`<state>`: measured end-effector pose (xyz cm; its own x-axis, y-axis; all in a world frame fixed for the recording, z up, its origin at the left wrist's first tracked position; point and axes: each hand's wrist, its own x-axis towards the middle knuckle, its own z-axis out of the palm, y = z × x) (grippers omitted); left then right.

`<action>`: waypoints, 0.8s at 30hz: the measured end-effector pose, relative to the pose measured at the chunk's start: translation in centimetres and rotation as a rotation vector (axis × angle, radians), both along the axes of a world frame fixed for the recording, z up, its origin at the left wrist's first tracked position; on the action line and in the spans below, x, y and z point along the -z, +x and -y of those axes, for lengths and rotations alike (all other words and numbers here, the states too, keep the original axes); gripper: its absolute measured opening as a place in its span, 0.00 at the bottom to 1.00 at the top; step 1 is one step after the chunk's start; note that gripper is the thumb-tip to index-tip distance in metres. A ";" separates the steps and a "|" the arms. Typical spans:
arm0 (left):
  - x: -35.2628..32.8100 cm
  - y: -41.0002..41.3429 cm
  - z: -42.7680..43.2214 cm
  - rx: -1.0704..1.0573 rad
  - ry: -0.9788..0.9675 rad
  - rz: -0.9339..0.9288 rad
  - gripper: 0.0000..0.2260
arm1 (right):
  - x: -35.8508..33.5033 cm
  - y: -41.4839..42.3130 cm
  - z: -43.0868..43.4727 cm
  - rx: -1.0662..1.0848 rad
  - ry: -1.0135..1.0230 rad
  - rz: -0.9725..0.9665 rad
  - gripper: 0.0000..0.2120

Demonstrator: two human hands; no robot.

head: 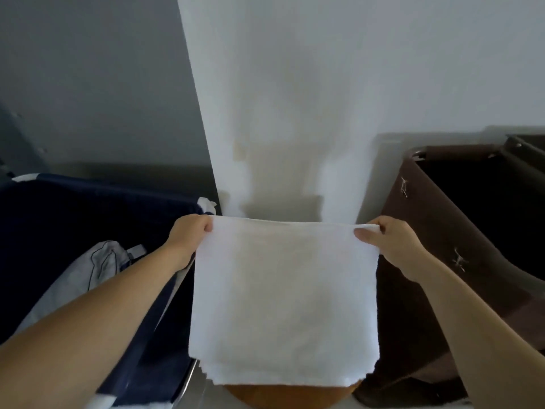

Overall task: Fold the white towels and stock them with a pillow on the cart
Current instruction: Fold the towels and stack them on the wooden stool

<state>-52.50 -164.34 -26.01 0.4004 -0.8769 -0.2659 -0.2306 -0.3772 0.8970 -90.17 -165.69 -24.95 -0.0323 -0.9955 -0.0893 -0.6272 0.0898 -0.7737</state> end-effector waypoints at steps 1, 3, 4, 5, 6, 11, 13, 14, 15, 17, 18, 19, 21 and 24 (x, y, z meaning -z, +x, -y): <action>1.0 -0.3 2.8 -0.021 0.014 0.026 0.02 | 0.8 0.0 3.0 0.003 0.013 0.032 0.12; 3.1 -0.6 7.0 -0.019 0.022 0.065 0.07 | 2.6 0.5 7.3 0.019 0.036 0.090 0.10; 4.6 -0.9 9.5 -0.016 0.032 0.091 0.11 | 4.0 0.6 9.8 0.048 0.049 0.132 0.09; 6.3 -1.1 11.7 -0.024 0.051 0.139 0.12 | 5.6 0.7 12.0 0.087 0.070 0.169 0.09; 8.0 -1.2 13.6 -0.033 0.085 0.193 0.12 | 7.3 0.9 14.0 0.120 0.099 0.198 0.09; 16.9 -1.9 19.3 -0.034 0.242 0.316 0.14 | 16.1 1.7 19.4 0.253 0.180 0.277 0.10; 19.2 -2.1 20.0 -0.036 0.274 0.327 0.14 | 18.6 1.7 20.1 0.309 0.208 0.259 0.09; 20.1 -2.2 20.0 -0.038 0.285 0.333 0.14 | 19.6 1.7 20.1 0.326 0.222 0.255 0.10; 20.8 -2.2 19.9 -0.044 0.289 0.334 0.13 | 20.3 1.7 20.0 0.342 0.234 0.249 0.12; 21.5 -2.4 19.4 -0.055 0.290 0.281 0.13 | 20.9 1.7 19.6 0.374 0.242 0.226 0.16; 21.2 -2.7 19.0 -0.046 0.290 0.260 0.15 | 20.7 1.7 19.5 0.382 0.239 0.210 0.18; 20.9 -2.9 18.7 -0.026 0.279 0.246 0.17 | 20.5 1.8 19.5 0.385 0.224 0.198 0.19; 20.3 -2.9 18.2 0.025 0.235 0.226 0.23 | 20.0 2.2 19.6 0.377 0.176 0.180 0.21; 19.7 -1.9 17.8 0.050 0.204 0.169 0.21 | 19.0 3.0 19.5 0.373 0.150 0.198 0.20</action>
